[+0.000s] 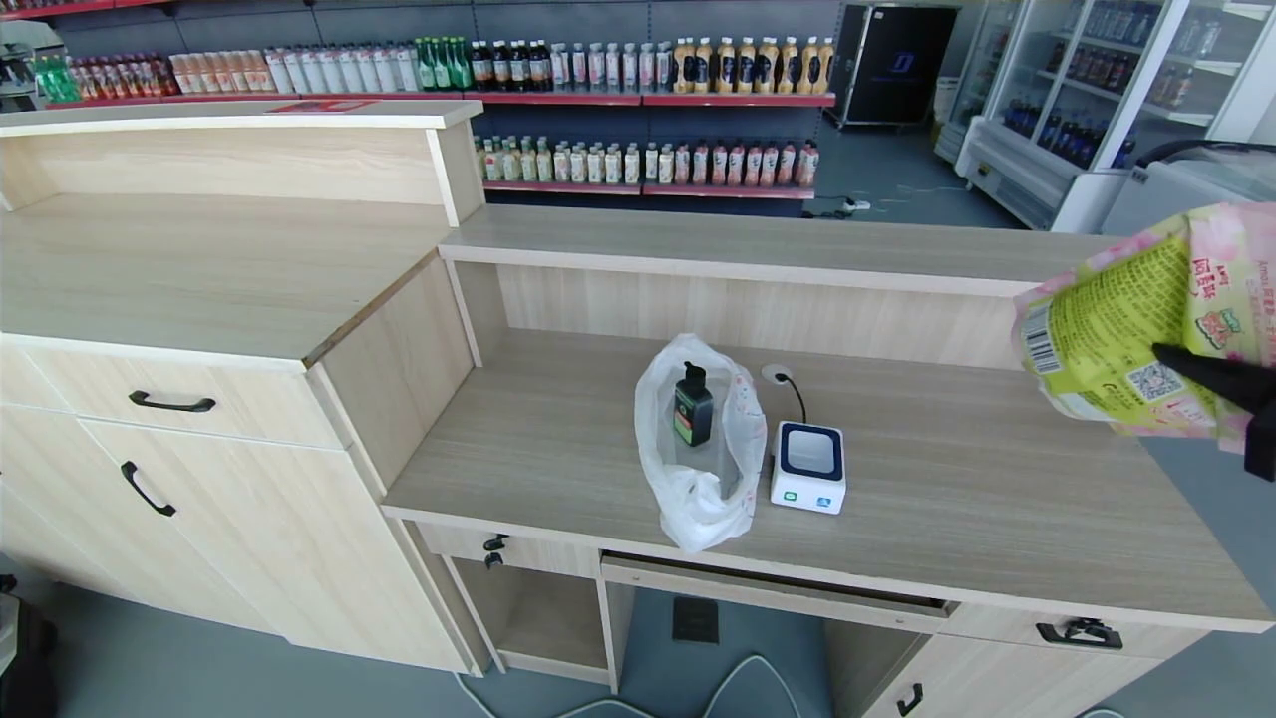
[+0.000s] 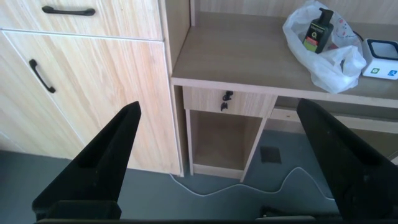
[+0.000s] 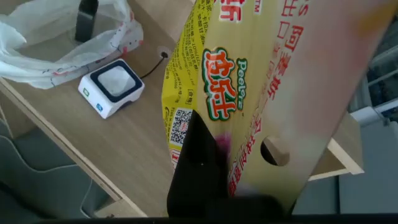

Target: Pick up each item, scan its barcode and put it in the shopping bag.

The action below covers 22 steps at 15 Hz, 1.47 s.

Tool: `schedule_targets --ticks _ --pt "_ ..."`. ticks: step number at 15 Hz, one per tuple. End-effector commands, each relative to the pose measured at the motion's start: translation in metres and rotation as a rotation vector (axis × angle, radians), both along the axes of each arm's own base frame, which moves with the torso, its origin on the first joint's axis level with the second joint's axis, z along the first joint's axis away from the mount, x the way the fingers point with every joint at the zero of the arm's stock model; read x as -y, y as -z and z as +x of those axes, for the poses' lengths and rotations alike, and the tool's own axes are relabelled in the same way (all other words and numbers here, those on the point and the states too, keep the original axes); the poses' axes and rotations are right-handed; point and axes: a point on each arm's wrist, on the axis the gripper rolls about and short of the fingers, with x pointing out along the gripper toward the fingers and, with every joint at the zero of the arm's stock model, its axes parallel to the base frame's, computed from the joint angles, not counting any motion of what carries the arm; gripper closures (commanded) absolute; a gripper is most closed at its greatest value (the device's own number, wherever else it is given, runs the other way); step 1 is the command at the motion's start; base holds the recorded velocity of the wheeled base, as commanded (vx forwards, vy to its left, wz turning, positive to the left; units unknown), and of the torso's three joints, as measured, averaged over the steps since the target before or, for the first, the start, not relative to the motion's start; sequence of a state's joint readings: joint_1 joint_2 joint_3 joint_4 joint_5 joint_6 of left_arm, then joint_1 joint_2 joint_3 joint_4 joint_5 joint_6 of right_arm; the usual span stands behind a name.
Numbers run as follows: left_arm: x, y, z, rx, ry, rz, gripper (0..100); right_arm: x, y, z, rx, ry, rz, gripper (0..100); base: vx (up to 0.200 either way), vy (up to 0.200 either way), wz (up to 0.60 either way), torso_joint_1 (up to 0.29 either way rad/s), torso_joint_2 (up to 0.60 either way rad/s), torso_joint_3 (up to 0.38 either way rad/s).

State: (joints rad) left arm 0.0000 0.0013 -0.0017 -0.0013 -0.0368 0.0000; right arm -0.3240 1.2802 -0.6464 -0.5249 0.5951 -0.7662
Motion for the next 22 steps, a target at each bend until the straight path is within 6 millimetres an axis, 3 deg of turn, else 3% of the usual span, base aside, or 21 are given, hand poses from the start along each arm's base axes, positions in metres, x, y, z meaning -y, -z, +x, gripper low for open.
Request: schedule_targets --ticks 1,5,8,12,15,22 --pt "0.000 0.000 0.000 0.000 0.000 0.000 0 0.015 0.012 0.001 -0.043 0.073 0.000 100 0.000 0.000 0.00 0.000 0.00 0.000" --pt "0.000 0.000 0.000 0.000 0.000 0.000 0 0.023 0.017 0.003 -0.025 0.203 -0.162 100 0.000 0.000 0.30 0.002 0.00 -0.001" --pt "0.000 0.000 0.000 0.000 0.000 0.000 0 0.031 0.027 0.026 -0.009 0.219 -0.252 100 0.000 0.000 0.60 0.002 0.00 0.007" --pt "0.000 0.000 0.000 0.000 0.000 0.000 0 0.050 0.069 0.061 -0.096 0.180 -0.446 100 0.000 0.000 0.60 -0.001 0.00 0.001" --pt "0.000 0.000 0.000 0.000 0.000 0.000 0 0.063 0.101 0.075 -0.147 0.082 -0.578 100 0.000 0.000 0.00 0.000 0.00 0.000" --pt "0.000 0.000 0.000 0.000 0.000 0.000 0 0.082 0.138 0.095 -0.071 -0.037 -0.762 100 0.000 0.000 0.00 0.000 0.00 0.000"
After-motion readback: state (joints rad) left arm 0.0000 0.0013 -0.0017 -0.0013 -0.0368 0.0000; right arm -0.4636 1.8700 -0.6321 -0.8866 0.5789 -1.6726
